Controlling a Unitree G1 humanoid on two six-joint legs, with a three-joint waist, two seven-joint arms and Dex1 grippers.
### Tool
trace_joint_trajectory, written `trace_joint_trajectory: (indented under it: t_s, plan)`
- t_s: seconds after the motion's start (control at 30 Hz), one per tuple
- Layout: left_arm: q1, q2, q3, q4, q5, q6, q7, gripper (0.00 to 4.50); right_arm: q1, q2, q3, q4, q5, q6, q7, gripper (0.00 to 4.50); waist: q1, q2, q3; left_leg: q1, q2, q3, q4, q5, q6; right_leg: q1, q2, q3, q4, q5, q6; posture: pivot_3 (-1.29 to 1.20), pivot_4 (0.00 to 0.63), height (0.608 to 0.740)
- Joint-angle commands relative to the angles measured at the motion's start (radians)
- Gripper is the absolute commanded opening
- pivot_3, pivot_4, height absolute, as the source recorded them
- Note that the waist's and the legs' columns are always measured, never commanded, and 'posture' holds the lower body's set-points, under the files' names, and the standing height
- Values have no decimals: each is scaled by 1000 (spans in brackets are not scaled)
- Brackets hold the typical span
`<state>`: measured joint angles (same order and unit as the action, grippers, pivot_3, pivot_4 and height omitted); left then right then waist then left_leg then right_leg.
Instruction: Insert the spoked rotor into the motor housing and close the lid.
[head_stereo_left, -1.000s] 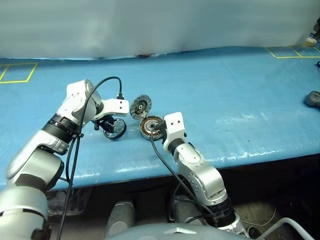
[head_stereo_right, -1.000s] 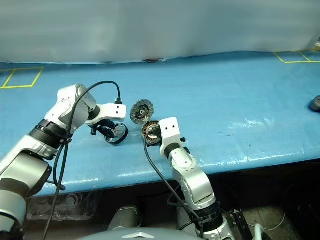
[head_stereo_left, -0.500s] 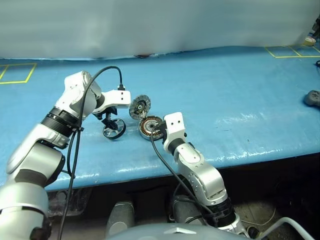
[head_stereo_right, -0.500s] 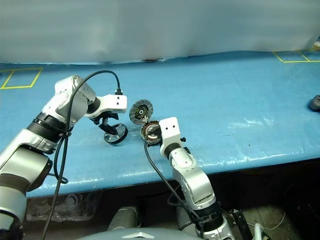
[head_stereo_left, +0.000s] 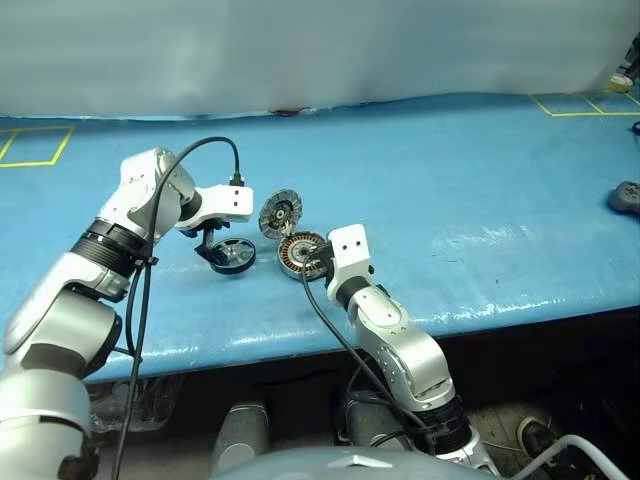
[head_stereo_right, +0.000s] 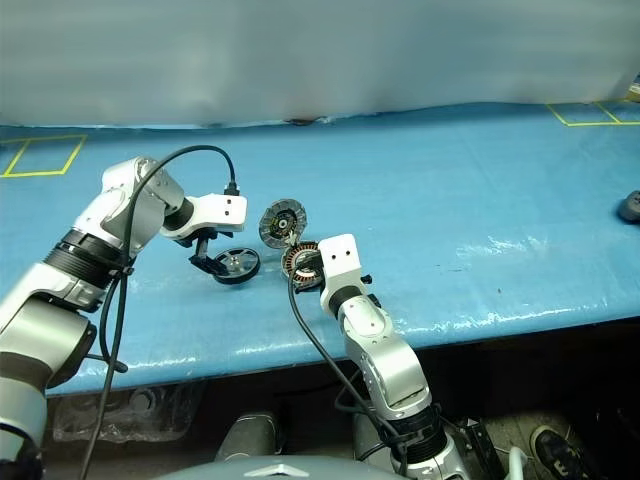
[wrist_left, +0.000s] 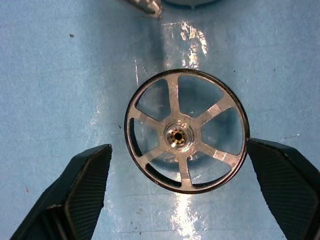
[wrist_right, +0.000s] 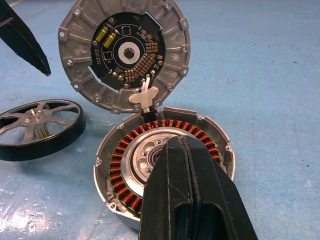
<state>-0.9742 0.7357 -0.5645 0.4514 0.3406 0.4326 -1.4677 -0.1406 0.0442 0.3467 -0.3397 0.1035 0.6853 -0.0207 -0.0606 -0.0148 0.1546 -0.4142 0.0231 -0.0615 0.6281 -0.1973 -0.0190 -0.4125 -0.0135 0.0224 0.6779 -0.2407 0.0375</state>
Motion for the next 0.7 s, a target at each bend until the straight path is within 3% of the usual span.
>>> trace_joint_trajectory:
  t_s: [0.03, 0.37, 0.7]
  plan:
    - [-14, -6, 38, 22, -9, -13, 22, 4478, 2, 37, 8, -38, 3, -7, 2, 0, 0, 0, 0, 0, 0, 0, 0, 0, 0, 0, 0, 0, 0, 0, 0, 0, 150, 740]
    - [-54, -75, 37, 114, -14, -49, 50, 4478, 12, 37, 10, -46, -1, 0, -6, 0, 0, 0, 0, 0, 0, 0, 0, 0, 0, 0, 0, 0, 0, 0, 0, 0, 150, 740]
    - [-62, -72, 13, 156, 8, -75, -2, 4478, 29, 40, 4, -61, -2, 4, -22, 0, 0, 0, 0, 0, 0, 0, 0, 0, 0, 0, 1, 0, 0, 0, 0, 0, 150, 740]
